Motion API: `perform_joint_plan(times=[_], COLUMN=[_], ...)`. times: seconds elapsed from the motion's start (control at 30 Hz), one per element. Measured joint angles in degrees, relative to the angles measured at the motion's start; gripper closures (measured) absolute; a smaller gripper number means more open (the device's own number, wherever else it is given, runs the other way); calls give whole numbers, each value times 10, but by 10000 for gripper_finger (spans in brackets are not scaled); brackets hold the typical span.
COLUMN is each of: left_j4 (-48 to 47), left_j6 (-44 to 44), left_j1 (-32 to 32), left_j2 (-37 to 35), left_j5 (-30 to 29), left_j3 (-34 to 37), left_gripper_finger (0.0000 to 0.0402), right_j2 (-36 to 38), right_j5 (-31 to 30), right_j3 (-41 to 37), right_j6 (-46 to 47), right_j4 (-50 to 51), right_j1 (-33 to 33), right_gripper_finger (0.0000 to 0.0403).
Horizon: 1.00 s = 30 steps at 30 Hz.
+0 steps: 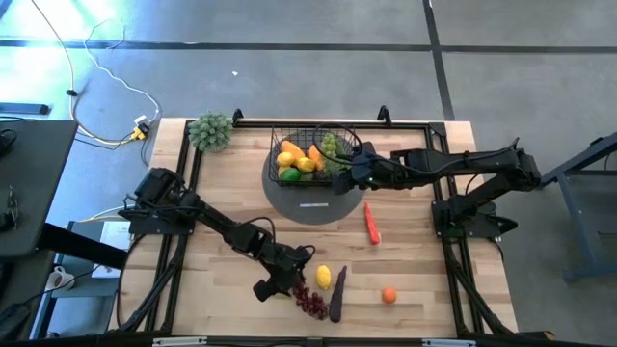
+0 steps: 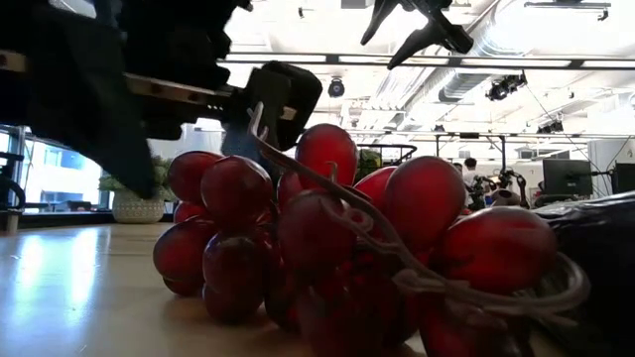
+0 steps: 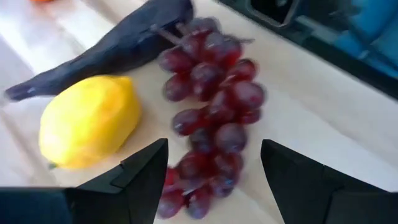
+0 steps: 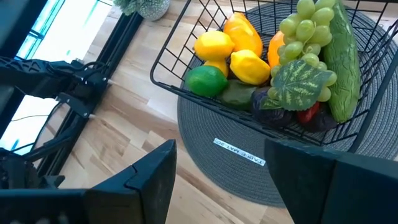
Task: Build produce basket
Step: Put the red grapes into the black wire basket
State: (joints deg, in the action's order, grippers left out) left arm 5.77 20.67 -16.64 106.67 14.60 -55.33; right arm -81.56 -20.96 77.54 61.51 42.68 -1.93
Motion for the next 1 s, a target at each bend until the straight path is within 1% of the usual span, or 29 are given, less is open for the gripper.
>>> perform_joint_plan(times=[0.17,0.3,0.43,0.53,0.6,0.67,0.73,1.0], left_j4=[10,18,14,15,10,7,1,-14], left_j6=[3,-25,-26,-25,-25,-25,-25,-31], left_j1=[-7,-7,-7,-7,-7,-7,-11,-23], left_j2=[9,31,45,45,45,45,45,44], left_j5=[2,-3,-31,-33,-33,-33,-33,-33], left_j3=[-1,-4,-15,-15,-15,-15,-16,-16], left_gripper_finger=[156,156,156,158,167,186,216,374], right_j2=[0,0,0,0,0,0,0,0], right_j5=[-2,-3,-3,-3,-3,-3,-3,-3], right_j3=[0,0,0,0,0,0,0,0], right_j6=[-4,-5,-4,-5,-4,-4,-4,-5], right_j4=[0,1,7,10,14,14,14,20], right_j1=[0,0,0,0,0,0,0,0], right_gripper_finger=[178,178,178,178,178,178,178,178])
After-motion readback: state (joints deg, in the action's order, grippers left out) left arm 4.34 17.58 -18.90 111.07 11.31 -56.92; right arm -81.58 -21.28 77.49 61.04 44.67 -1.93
